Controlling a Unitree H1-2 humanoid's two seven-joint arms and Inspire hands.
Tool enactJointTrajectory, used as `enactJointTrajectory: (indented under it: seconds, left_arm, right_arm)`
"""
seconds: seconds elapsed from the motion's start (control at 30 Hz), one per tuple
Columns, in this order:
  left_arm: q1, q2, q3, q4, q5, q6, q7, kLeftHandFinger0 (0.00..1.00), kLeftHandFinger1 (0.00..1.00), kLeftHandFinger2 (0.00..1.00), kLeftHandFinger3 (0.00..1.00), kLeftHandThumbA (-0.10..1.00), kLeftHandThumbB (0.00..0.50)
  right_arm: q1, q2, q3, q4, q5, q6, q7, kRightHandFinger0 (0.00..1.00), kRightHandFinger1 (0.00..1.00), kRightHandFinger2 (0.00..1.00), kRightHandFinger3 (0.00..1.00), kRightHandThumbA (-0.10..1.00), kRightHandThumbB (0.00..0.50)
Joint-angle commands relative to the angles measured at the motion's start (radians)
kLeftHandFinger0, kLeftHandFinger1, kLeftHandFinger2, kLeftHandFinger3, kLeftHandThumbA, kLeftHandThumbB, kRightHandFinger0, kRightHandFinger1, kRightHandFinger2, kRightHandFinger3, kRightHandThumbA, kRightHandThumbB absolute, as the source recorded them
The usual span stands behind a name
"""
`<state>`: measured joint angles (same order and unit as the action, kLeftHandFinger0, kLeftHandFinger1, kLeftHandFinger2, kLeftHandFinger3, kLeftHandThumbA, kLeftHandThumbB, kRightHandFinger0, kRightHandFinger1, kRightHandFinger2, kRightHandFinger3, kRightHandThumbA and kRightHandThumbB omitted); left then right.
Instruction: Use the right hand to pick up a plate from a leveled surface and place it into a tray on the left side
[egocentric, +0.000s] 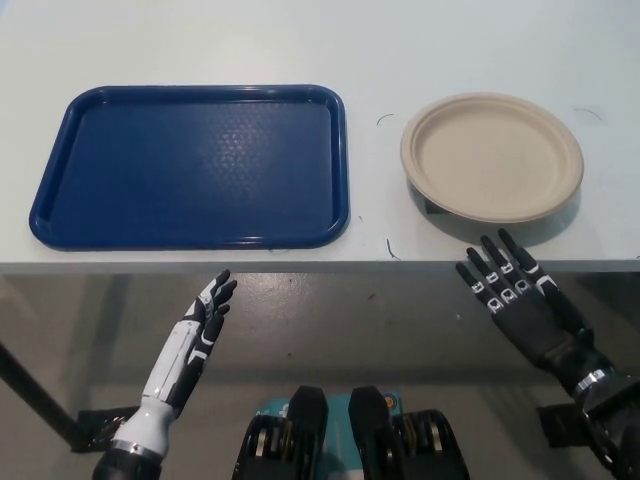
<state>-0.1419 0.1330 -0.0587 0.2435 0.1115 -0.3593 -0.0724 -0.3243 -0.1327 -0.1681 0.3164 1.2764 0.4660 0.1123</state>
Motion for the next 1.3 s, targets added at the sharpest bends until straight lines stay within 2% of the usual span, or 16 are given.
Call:
enactJointTrajectory:
  seconds: [0.0,0.37,0.4,0.43,0.47,0.5,0.53,0.57,0.6,0.63,0.7,0.73,0.83,1.03,1.2,1.27]
  left_arm:
    - [-0.031,0.017,-0.004,-0.008,-0.004,-0.038,-0.012,1.0,1.0,1.0,1.0,1.0,0.5]
    - [-0.029,0.017,-0.005,-0.016,0.013,-0.031,-0.007,1.0,1.0,1.0,1.0,1.0,0.5]
    - [-0.028,0.016,-0.005,-0.016,0.012,-0.034,-0.007,1.0,1.0,1.0,1.0,1.0,0.5]
    - [-0.027,0.017,-0.006,-0.018,0.012,-0.033,-0.008,1.0,1.0,1.0,1.0,1.0,0.5]
    - [-0.027,0.017,-0.006,-0.019,0.011,-0.033,-0.009,1.0,1.0,1.0,1.0,1.0,0.5]
    - [-0.027,0.017,-0.006,-0.018,0.011,-0.033,-0.009,1.0,1.0,1.0,1.0,1.0,0.5]
    - [-0.027,0.018,-0.006,-0.016,0.006,-0.035,-0.013,1.0,1.0,1.0,1.0,1.0,0.5]
    - [-0.029,0.016,-0.007,-0.015,0.001,-0.037,-0.015,1.0,1.0,1.0,1.0,1.0,0.5]
    - [-0.03,0.015,-0.007,-0.015,0.0,-0.038,-0.016,1.0,1.0,1.0,1.0,1.0,0.5]
    - [-0.031,0.016,-0.008,-0.016,0.0,-0.036,-0.017,1.0,1.0,1.0,1.0,1.0,0.5]
    - [-0.037,0.016,-0.007,-0.017,0.0,-0.032,-0.018,1.0,1.0,1.0,1.0,1.0,0.5]
    - [-0.038,0.017,-0.008,-0.018,0.002,-0.032,-0.018,1.0,1.0,1.0,1.0,1.0,0.5]
    - [-0.042,0.017,-0.007,-0.011,-0.001,-0.037,-0.02,1.0,1.0,1.0,1.0,1.0,0.5]
    - [-0.047,0.019,-0.005,-0.005,-0.012,-0.04,-0.028,1.0,1.0,1.0,1.0,1.0,0.5]
    - [-0.056,0.02,-0.006,0.003,-0.002,-0.047,-0.025,1.0,1.0,1.0,1.0,1.0,0.5]
    - [-0.058,0.021,-0.006,0.011,-0.003,-0.053,-0.025,1.0,1.0,1.0,1.0,1.0,0.5]
  right_arm:
    - [-0.065,0.003,-0.025,0.004,-0.034,0.004,0.023,1.0,1.0,1.0,1.0,1.0,0.398]
    - [-0.13,-0.004,-0.035,0.039,-0.044,0.004,0.023,1.0,1.0,1.0,1.0,1.0,0.423]
    - [-0.136,-0.006,-0.034,0.04,-0.048,0.004,0.008,1.0,1.0,1.0,1.0,1.0,0.433]
    - [-0.141,-0.012,-0.023,0.036,-0.05,0.004,-0.042,1.0,1.0,1.0,1.0,1.0,0.471]
    - [-0.145,-0.019,-0.011,0.029,-0.053,0.004,-0.095,1.0,1.0,1.0,1.0,1.0,0.471]
    - [-0.151,-0.025,0.001,0.025,-0.076,0.004,-0.15,0.91,1.0,1.0,1.0,1.0,0.463]
    - [-0.18,-0.039,0.036,0.024,-0.163,0.004,-0.36,0.05,0.1,0.33,0.52,0.83,0.39]
    - [-0.197,-0.042,0.038,0.035,-0.208,0.004,-0.412,0.01,0.02,0.17,0.26,0.85,0.321]
    - [-0.203,-0.042,0.035,0.046,-0.217,0.004,-0.406,0.0,0.0,0.15,0.21,0.84,0.22]
    - [-0.21,-0.046,0.039,0.067,-0.203,0.004,-0.398,0.0,0.0,0.16,0.24,0.82,0.172]
    - [-0.216,-0.048,0.046,0.072,-0.166,0.004,-0.428,0.0,0.1,0.39,0.55,0.68,0.131]
    - [-0.215,-0.049,0.053,0.07,-0.155,0.004,-0.441,0.0,0.13,0.42,0.61,0.65,0.121]
    - [-0.212,-0.059,0.077,0.067,-0.117,0.004,-0.461,0.0,0.16,0.46,0.71,0.66,0.108]
    - [-0.2,-0.077,0.112,0.049,-0.078,0.004,-0.484,0.0,0.17,0.46,0.69,0.74,0.087]
    - [-0.193,-0.085,0.124,0.028,-0.065,0.004,-0.497,0.0,0.19,0.46,0.69,0.78,0.128]
    - [-0.189,-0.091,0.132,0.022,-0.064,0.004,-0.492,0.0,0.19,0.45,0.66,0.83,0.131]
